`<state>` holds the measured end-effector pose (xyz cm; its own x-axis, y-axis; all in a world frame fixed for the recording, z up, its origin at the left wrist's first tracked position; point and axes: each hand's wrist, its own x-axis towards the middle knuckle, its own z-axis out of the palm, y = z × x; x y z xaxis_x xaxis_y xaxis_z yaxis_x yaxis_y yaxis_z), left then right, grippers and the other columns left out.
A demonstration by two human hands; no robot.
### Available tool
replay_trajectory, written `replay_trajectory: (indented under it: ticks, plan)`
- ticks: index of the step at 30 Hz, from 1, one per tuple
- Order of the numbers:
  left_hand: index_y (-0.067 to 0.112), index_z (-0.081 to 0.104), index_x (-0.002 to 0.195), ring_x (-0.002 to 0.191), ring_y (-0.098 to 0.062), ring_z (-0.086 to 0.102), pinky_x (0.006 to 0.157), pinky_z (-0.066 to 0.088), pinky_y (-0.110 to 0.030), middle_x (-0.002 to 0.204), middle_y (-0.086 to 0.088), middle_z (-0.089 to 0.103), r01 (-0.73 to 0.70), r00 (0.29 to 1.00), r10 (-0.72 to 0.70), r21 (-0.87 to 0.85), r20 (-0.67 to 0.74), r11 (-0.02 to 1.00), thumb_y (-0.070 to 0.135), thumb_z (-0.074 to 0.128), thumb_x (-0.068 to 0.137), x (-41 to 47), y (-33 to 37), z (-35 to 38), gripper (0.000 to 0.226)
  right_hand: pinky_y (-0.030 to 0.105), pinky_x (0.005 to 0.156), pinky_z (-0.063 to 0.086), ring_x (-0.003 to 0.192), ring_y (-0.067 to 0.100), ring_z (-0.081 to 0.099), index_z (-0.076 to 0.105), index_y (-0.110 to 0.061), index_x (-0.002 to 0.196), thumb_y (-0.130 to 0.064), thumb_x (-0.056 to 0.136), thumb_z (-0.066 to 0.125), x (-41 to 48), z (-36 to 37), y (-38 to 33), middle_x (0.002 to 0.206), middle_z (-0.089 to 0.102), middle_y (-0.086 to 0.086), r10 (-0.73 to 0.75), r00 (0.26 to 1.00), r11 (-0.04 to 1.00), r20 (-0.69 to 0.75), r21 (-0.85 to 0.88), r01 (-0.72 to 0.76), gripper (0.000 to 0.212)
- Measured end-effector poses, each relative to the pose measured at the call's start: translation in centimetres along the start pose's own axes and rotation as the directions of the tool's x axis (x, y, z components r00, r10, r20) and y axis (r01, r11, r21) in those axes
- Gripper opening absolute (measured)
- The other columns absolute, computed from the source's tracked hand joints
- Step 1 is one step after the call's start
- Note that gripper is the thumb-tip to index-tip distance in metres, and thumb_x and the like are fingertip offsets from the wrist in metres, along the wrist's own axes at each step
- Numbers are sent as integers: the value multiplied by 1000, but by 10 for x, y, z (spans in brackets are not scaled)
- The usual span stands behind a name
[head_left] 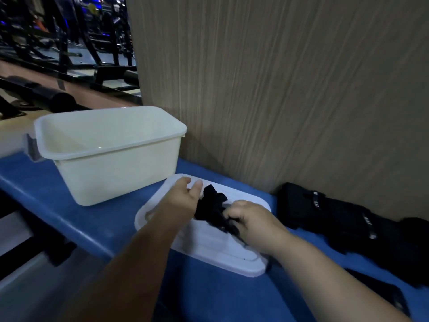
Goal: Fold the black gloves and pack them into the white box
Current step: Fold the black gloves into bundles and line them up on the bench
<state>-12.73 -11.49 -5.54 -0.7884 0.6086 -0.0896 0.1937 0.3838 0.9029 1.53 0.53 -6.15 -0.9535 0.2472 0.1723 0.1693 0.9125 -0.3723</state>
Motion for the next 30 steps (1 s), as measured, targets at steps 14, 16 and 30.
replay_trajectory:
  ticks: [14, 16, 30]
  plan:
    - [33, 45, 137, 74, 1, 56, 67, 40, -9, 79, 14, 61, -451, 779, 246, 245, 576, 858, 22, 57, 91, -90, 33, 96, 49, 7, 84, 33, 107, 2, 49, 69, -34, 114, -6, 92, 48, -192, -44, 33, 113, 58, -18, 282, 959, 940, 32, -209, -269, 41]
    - [35, 39, 141, 78, -1, 58, 74, 44, -15, 81, 14, 60, -479, 743, 225, 266, 631, 836, 30, 57, 92, -102, 35, 108, 52, 6, 81, 33, 104, 1, 51, 70, -35, 111, -5, 91, 49, -212, -47, 40, 110, 57, -19, 322, 947, 920, -21, -227, -318, 42]
    - [32, 47, 106, 83, -4, 59, 75, 45, -19, 99, 12, 59, -459, 725, 271, 151, 633, 875, 42, 59, 90, -146, 39, 159, 22, -11, 87, 14, 120, -9, 35, 61, -21, 128, -2, 96, 44, -266, -74, 76, 134, 39, -23, 459, 884, 877, -91, -112, -467, 41]
